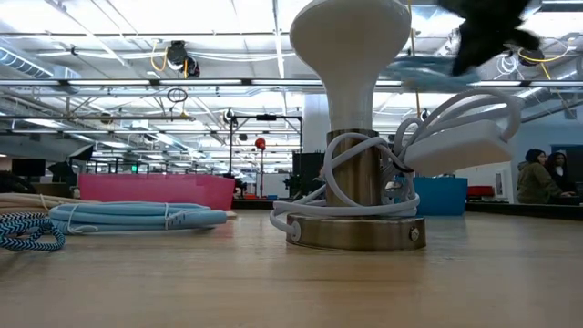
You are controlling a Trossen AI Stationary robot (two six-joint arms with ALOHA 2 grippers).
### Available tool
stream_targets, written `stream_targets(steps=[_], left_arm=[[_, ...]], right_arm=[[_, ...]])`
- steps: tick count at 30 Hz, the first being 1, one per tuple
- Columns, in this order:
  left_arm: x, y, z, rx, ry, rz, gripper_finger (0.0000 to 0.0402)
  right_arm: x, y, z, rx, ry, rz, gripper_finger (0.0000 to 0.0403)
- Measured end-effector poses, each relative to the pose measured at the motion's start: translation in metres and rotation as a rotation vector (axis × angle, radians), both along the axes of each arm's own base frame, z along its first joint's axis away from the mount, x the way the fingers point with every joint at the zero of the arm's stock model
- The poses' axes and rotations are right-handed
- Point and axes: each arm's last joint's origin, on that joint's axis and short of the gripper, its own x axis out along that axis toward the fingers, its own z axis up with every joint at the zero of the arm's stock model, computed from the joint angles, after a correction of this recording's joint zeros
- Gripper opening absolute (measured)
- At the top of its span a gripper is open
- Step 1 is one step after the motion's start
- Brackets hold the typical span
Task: Pick & Place USB Port
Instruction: Put the right light blue USB cable into the blue bin
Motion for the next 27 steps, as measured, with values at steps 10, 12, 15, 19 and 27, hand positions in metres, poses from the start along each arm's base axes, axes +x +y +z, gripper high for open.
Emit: stream_targets(steps=[10, 12, 15, 19, 27], left_arm=[[0.0, 0.035, 0.009, 0.083, 0.099, -0.029, 0.0136], [-0.008, 0.045, 0.017, 0.117, 0.115, -0.029, 0.0136], [-0.024, 0.058, 0.031, 0.162, 0.134, -0.032, 0.0136], [-0.045, 0.074, 0.046, 0.181, 0.155, -0.017, 0.0136], [-0.076, 0.095, 0.064, 0.206, 0.145, 0.069, 0.0136]], right_arm=[[0.047, -0.119, -0.011, -0.028, -0.087, -0.084, 0.0007], [0.048, -0.137, -0.023, -0.014, -0.014, -0.113, 0.0007], [0.047, -0.161, -0.038, -0.017, 0.1, -0.113, 0.0007], [0.045, -0.182, -0.051, -0.023, 0.183, -0.097, 0.0007], [0.046, -0.197, -0.068, -0.018, 0.294, -0.036, 0.0007]])
